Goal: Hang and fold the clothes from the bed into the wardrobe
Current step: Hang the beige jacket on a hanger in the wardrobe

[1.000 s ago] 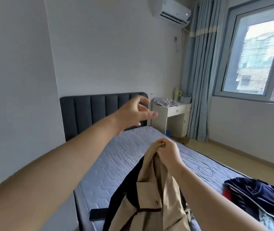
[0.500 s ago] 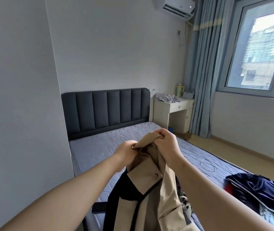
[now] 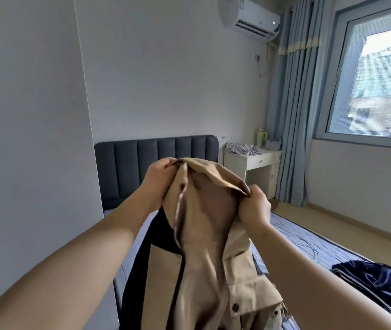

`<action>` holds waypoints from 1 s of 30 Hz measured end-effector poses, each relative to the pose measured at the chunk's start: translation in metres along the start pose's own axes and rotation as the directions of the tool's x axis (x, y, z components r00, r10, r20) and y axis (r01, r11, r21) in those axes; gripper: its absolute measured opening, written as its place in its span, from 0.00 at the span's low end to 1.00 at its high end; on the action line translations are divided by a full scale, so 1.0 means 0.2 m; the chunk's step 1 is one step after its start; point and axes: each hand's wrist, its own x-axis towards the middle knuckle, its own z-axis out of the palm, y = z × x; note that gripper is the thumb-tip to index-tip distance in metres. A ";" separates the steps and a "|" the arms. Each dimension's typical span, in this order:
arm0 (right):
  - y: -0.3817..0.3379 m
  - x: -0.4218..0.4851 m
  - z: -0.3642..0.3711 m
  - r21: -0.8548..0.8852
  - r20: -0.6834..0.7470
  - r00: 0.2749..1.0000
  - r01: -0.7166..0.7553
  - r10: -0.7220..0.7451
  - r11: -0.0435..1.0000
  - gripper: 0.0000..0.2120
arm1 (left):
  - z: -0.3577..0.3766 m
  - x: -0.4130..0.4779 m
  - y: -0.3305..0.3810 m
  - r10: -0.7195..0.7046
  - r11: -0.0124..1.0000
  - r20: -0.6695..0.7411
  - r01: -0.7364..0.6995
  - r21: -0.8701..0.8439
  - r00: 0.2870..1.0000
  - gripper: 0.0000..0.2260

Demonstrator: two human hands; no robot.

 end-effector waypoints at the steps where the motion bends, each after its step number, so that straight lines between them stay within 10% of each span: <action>1: -0.07 0.00 -0.02 0.063 -0.047 0.999 0.023 -0.020 0.998 0.11 | -0.03 0.01 0.02 0.046 0.996 0.007 -0.047 0.076 0.999 0.11; 7: -0.57 -0.03 -0.04 0.416 -0.111 0.968 0.250 -0.224 0.874 0.15 | -0.20 0.02 0.25 0.263 0.879 -0.180 -0.159 0.449 0.948 0.10; 20: -1.12 -0.57 0.51 0.614 0.419 0.825 0.050 -0.379 0.788 0.12 | -1.12 -0.47 0.63 0.210 0.963 -0.534 -0.078 0.258 0.819 0.06; 30: -1.38 -1.66 1.02 0.477 0.853 0.364 -0.249 -0.375 0.843 0.09 | -1.98 -1.42 0.72 0.157 0.973 -0.882 0.086 0.216 0.445 0.06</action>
